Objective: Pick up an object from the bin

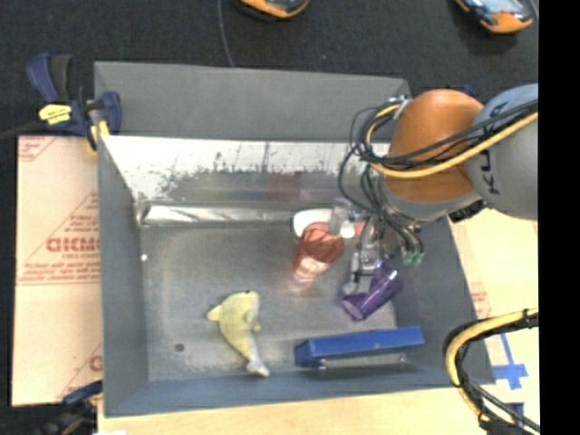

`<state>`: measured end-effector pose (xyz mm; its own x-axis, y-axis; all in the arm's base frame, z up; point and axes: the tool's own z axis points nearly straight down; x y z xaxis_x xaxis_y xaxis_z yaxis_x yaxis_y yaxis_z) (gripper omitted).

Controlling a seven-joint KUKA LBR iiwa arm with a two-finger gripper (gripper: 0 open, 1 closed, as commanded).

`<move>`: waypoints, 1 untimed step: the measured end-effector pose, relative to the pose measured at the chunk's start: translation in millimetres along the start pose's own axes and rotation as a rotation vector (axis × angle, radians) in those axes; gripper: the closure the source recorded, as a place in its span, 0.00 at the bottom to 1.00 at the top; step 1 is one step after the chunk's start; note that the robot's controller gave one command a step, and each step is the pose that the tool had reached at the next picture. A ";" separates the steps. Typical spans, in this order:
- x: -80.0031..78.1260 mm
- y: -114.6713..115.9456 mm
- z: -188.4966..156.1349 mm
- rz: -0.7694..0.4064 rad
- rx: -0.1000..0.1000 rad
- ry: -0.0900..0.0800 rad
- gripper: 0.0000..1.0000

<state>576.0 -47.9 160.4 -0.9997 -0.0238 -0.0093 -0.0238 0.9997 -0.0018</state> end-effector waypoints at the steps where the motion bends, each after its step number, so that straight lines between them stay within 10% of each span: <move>1: -21.1 39.4 60.1 -0.008 0.000 -0.009 0.00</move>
Offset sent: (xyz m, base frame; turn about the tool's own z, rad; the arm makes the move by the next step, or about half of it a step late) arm 0.0462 -0.0444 0.0858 0.1689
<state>596.7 -8.1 100.4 -0.9993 -0.0314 -0.0185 -0.0313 0.9995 -0.0019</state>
